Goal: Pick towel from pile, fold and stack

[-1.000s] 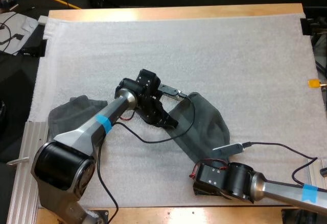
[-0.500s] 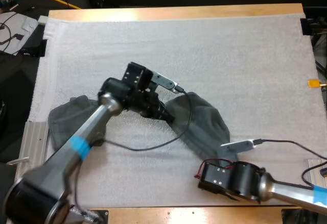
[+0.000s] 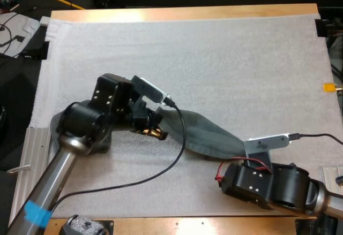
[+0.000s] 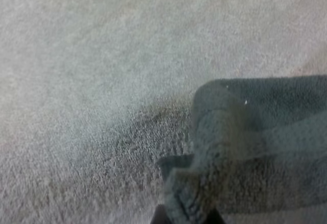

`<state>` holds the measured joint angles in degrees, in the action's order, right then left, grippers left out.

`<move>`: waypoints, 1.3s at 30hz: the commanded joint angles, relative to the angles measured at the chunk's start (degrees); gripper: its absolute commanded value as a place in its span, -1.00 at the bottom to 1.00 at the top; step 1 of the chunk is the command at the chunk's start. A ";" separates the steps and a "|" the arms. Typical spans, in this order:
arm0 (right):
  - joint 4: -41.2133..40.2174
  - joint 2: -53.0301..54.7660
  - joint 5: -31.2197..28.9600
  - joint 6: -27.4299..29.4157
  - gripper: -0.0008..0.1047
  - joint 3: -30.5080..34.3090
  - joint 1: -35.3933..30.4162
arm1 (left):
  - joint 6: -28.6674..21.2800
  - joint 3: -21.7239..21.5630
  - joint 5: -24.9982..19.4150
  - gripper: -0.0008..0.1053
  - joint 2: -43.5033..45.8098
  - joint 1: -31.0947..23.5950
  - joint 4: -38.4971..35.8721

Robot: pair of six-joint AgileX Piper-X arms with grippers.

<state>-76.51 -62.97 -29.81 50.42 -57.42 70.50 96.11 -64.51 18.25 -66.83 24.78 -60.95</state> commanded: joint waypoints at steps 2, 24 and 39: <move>-0.95 0.80 -2.03 2.23 -0.99 -5.00 0.22 | 2.21 -2.05 -1.13 -0.99 5.99 0.26 -2.69; -4.80 2.16 10.91 7.09 -0.98 -18.48 0.24 | 5.48 -4.73 -2.03 -0.98 18.49 0.87 -23.66; 3.66 -0.55 6.61 11.77 -0.99 -7.46 -5.58 | 1.95 2.28 -5.37 -0.98 12.52 0.62 -13.83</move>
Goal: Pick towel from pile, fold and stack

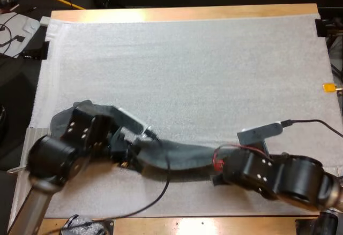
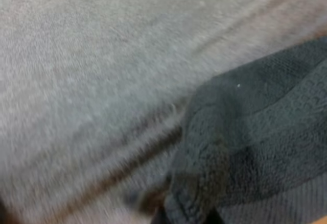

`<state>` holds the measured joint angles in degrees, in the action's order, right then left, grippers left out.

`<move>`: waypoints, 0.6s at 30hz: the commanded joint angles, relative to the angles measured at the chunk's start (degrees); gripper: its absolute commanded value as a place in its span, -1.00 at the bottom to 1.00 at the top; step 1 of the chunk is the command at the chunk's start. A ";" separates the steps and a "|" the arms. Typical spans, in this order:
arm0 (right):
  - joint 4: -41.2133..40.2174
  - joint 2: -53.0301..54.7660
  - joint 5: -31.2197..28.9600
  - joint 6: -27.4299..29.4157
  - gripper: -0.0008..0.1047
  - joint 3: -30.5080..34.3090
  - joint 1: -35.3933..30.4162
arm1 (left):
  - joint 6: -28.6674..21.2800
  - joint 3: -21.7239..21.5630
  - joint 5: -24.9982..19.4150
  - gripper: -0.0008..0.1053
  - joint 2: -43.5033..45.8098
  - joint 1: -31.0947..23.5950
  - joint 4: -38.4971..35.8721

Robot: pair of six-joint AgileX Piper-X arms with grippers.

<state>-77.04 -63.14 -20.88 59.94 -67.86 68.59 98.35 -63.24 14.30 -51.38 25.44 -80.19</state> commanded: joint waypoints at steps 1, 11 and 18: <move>6.48 -0.62 -1.75 3.19 -0.99 4.14 -5.84 | -0.22 1.09 -1.53 -0.98 -4.37 -0.23 7.15; 20.39 -4.85 12.29 10.49 -0.98 8.53 -23.75 | 0.37 1.16 -0.62 -0.98 -18.52 -2.95 18.51; 28.79 -10.20 24.18 13.40 -0.98 9.08 -36.47 | 1.14 1.05 3.09 -0.98 -28.12 -9.10 26.61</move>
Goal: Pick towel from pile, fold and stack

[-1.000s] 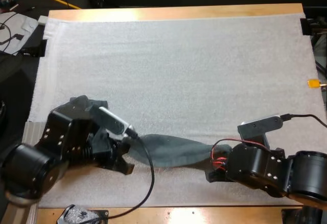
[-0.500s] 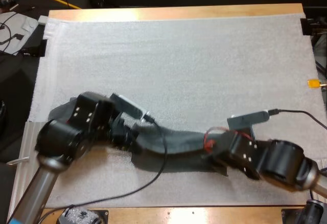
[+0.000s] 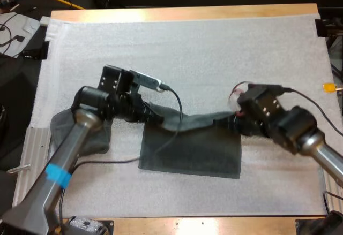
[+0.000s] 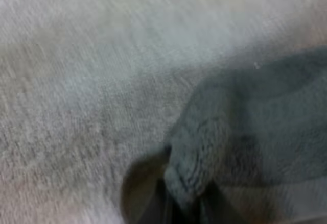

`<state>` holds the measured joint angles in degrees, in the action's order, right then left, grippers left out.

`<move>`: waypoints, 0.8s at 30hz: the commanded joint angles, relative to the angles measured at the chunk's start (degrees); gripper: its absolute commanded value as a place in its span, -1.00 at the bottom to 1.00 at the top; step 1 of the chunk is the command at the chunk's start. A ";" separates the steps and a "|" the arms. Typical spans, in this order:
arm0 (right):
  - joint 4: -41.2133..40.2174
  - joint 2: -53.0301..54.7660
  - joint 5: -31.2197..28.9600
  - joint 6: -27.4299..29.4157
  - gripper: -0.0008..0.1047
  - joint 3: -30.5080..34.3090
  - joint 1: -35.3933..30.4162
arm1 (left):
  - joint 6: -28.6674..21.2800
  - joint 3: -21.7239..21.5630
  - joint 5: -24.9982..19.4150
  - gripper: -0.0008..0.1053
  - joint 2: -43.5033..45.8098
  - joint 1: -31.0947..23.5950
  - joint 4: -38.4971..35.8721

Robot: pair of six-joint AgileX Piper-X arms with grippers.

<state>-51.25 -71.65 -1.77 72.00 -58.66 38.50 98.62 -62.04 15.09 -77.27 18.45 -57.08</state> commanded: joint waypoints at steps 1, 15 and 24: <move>3.47 -2.43 6.05 1.37 -0.99 -0.19 -7.51 | 1.07 -0.14 3.19 -0.98 -3.26 -2.99 4.38; 7.83 -10.75 9.20 -1.16 -0.98 -0.47 -13.07 | 2.74 -0.58 8.69 -0.98 -13.74 -6.77 13.41; 13.54 -13.74 8.97 -5.73 -0.68 -0.47 -12.86 | 5.04 -0.30 8.82 -0.45 -15.59 -6.63 17.43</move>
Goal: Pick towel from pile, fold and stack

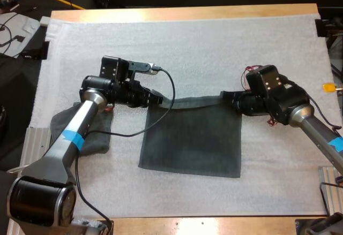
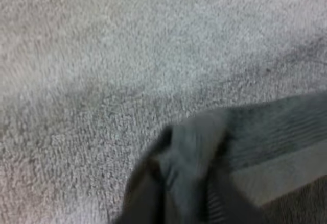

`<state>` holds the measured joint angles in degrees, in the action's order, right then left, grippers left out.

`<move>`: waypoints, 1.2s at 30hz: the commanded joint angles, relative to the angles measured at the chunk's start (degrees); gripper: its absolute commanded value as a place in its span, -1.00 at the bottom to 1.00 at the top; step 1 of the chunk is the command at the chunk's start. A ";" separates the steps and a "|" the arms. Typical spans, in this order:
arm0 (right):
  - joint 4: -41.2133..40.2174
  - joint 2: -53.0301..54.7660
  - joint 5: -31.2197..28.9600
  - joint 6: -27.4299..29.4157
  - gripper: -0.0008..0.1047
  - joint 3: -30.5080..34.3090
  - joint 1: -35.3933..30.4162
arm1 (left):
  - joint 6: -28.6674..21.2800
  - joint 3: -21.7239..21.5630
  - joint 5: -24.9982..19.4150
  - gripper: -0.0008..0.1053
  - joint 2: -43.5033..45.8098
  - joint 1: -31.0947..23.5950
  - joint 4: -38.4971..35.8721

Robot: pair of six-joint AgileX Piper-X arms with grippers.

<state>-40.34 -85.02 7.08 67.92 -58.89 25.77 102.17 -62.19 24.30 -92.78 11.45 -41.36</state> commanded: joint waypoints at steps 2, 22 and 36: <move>4.66 -0.71 0.17 -2.50 -0.37 -0.21 -0.14 | 2.47 -0.24 -0.39 -0.17 0.06 0.37 2.76; 0.32 11.04 -0.69 9.94 -0.08 -0.31 3.94 | -2.62 -3.43 3.00 0.11 11.03 0.30 -9.38; -10.17 20.18 -4.13 9.58 -0.98 -0.41 15.22 | -6.25 -3.40 0.15 0.11 29.27 0.10 -27.46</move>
<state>-47.75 -66.05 4.33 77.55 -58.89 39.04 96.58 -65.36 26.46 -66.65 11.51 -65.45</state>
